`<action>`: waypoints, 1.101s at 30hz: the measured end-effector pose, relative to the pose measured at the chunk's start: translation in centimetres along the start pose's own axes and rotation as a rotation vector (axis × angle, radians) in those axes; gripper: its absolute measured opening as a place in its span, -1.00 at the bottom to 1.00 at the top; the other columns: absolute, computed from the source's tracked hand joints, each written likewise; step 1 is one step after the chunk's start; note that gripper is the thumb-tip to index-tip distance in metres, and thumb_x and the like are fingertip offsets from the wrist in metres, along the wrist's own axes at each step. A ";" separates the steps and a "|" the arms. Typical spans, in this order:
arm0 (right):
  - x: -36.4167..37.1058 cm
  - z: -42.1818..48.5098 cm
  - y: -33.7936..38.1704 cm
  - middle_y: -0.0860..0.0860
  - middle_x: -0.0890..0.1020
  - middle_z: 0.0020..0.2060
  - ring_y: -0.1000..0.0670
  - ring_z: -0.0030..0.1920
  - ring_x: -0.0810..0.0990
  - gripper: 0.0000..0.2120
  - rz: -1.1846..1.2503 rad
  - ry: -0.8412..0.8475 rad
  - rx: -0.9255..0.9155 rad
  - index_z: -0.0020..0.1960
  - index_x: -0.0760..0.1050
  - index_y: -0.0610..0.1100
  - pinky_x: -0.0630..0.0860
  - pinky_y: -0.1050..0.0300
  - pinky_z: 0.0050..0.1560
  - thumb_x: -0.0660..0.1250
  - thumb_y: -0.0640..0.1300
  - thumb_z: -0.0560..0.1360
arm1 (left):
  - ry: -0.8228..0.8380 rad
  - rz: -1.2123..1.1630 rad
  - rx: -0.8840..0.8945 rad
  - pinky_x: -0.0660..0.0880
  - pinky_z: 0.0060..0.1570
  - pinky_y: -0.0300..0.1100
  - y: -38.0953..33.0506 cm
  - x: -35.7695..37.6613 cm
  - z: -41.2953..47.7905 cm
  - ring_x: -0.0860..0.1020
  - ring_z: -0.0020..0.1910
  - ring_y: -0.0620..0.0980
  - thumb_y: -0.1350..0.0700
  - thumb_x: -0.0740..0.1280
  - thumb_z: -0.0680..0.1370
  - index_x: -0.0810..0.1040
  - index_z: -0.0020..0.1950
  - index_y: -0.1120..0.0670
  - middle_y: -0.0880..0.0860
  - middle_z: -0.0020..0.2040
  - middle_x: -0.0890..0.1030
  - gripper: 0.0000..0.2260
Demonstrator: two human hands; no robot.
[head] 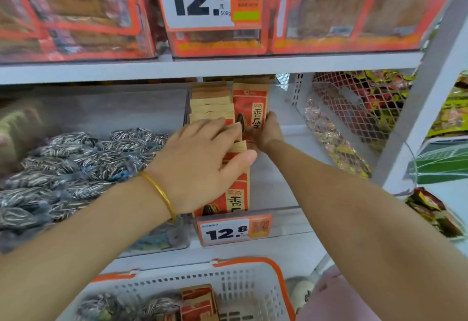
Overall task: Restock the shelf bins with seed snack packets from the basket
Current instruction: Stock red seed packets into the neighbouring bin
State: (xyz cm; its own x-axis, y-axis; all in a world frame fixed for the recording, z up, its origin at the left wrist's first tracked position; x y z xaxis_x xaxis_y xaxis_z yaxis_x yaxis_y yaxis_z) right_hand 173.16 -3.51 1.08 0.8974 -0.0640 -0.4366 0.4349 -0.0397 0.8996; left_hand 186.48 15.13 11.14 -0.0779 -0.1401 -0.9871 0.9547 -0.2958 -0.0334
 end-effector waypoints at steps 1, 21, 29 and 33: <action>0.3 -0.2 0.0 -0.12 0.51 0.18 -0.15 0.18 0.51 -0.47 0.035 0.031 0.013 0.33 0.20 -0.17 0.44 0.00 0.18 0.39 -0.18 0.47 | 0.008 0.004 -0.003 -0.05 0.43 -0.14 -0.1 0.0 0.0 -0.01 0.49 -0.09 -0.37 -0.39 0.30 -0.01 0.52 -0.14 -0.09 0.54 0.04 -0.18; -9.9 -18.7 4.9 -0.05 0.58 -0.16 -0.04 -0.18 0.65 -0.81 -0.195 0.014 -0.262 0.08 0.48 -0.18 0.60 -0.04 -0.21 0.36 -0.15 0.50 | -0.516 -0.221 0.220 0.34 0.14 0.00 -0.8 0.7 -9.6 0.48 0.17 0.12 0.00 0.09 0.58 0.54 0.20 0.18 0.10 0.20 0.54 -0.62; 0.4 -28.7 -9.6 -0.08 0.61 -0.15 -0.08 -0.20 0.59 -0.75 -0.831 0.977 -0.003 0.11 0.52 -0.32 0.57 0.10 -0.19 0.27 -0.18 0.52 | 0.076 -0.306 0.280 0.41 0.08 -0.15 0.5 15.3 -20.5 0.52 0.06 0.03 0.09 0.14 0.55 0.61 0.09 0.14 0.08 0.10 0.59 -0.70; 4.8 -31.4 -17.9 -0.19 0.40 0.36 -0.18 0.36 0.37 -0.30 -1.175 1.163 -0.067 0.43 0.25 -0.25 0.32 -0.07 0.35 0.39 0.06 0.44 | 0.194 -0.310 0.265 0.52 0.04 -0.06 1.3 17.6 -21.6 0.53 0.07 0.03 0.06 0.11 0.55 0.60 0.09 0.11 0.07 0.13 0.57 -0.68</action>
State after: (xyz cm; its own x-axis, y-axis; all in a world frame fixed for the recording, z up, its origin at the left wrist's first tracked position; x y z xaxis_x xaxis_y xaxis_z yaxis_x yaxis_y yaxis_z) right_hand 172.01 28.23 -16.89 -0.3446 0.7022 -0.6230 0.8474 0.5183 0.1155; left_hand 192.60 32.66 -9.71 -0.2690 0.1659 -0.9487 0.7860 -0.5314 -0.3158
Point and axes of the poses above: each hand's wrist, its own z-axis towards the middle knuckle, its own x-axis out of the palm, y = z × x, the point moved 1 cm from there along z, towards the middle knuckle
